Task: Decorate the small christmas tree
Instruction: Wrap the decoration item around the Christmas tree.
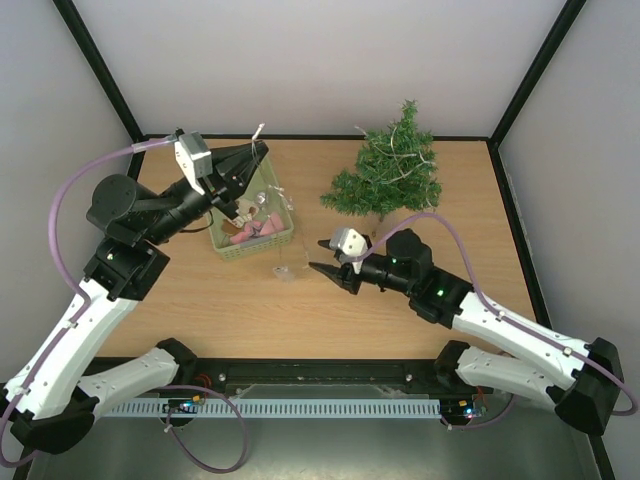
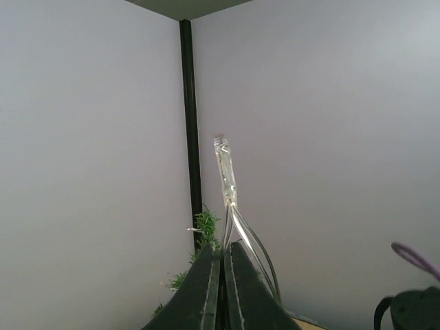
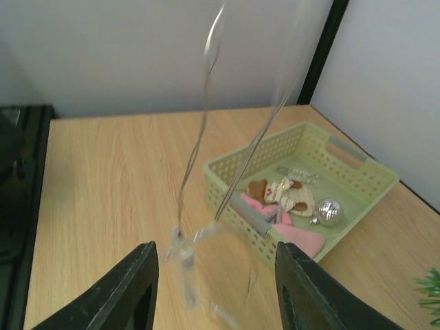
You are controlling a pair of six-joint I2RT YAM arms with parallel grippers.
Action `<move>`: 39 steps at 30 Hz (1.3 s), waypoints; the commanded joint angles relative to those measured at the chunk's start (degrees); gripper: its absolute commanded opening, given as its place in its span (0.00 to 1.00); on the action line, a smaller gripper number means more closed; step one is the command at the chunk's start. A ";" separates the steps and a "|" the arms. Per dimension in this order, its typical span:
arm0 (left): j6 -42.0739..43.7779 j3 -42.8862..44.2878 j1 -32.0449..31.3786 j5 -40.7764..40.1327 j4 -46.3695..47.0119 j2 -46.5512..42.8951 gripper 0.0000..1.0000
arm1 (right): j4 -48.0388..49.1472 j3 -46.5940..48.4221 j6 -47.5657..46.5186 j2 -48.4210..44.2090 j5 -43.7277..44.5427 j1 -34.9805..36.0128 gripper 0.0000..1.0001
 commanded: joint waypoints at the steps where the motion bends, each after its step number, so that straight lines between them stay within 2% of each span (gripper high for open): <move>1: -0.75 1.23 0.25 -0.25 2.09 -0.09 0.02 | 7.37 -3.95 -9.04 0.39 -3.44 0.24 0.46; 5: -0.58 2.10 0.29 -0.48 1.43 0.53 0.02 | 9.05 -5.09 -10.37 3.06 -4.12 0.30 0.51; 8: -0.77 2.30 0.21 -0.22 1.69 0.74 0.02 | 12.64 -5.43 -9.70 5.45 -1.42 0.24 0.51; 13: -0.81 2.29 0.22 -0.24 1.61 0.53 0.02 | 17.71 -5.24 -10.02 8.69 -0.21 0.25 0.48; 19: -0.48 2.60 0.30 -0.70 1.20 0.18 0.02 | 22.52 -5.08 -9.60 13.17 0.76 0.28 0.39; 20: -0.37 2.76 0.26 -0.65 0.99 0.23 0.02 | 23.02 -4.90 -9.52 13.76 1.42 0.29 0.32; 22: 0.01 3.00 0.22 -0.92 0.40 0.02 0.02 | 23.99 -4.59 -9.01 14.20 4.42 0.26 0.06; 23: 0.20 3.13 0.27 -1.23 0.07 -0.08 0.02 | 24.29 -4.74 -8.75 13.72 6.22 0.32 0.02; 27: 0.78 3.53 0.25 -3.12 -1.90 -1.02 0.02 | 20.32 -3.43 -3.30 5.28 11.25 0.30 0.02; 32: 0.14 3.95 0.30 -5.39 -3.53 -2.26 0.02 | 12.76 2.71 -1.20 -2.31 11.91 0.31 0.02; 36: 0.02 3.51 0.27 -5.78 -4.98 -3.56 0.02 | 8.99 10.76 -0.91 -1.81 12.76 0.25 0.02; 39: -0.10 1.69 0.26 -7.16 -5.36 -5.03 0.02 | 5.35 18.74 -3.76 1.92 13.04 0.29 0.02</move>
